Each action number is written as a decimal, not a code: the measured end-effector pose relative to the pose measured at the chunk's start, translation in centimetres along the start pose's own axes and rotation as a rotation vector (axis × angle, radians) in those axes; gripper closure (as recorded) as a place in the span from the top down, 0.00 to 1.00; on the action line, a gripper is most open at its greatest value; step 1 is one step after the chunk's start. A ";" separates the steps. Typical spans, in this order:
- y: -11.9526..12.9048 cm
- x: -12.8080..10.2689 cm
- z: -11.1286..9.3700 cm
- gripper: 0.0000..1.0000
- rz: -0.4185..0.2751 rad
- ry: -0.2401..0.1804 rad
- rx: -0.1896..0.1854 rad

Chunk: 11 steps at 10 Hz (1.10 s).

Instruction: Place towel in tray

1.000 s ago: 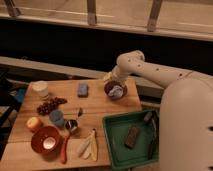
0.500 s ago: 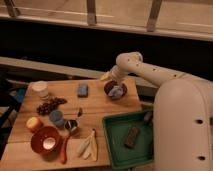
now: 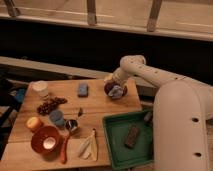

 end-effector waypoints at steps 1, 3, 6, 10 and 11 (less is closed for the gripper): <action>-0.6 -0.1 0.4 0.78 0.015 0.003 -0.005; -2.0 -0.4 0.9 0.78 0.058 0.011 -0.019; -2.7 -0.2 1.6 0.78 0.101 0.023 -0.031; -3.6 0.3 3.2 0.53 0.136 0.050 -0.040; -3.8 0.4 3.4 0.44 0.140 0.054 -0.042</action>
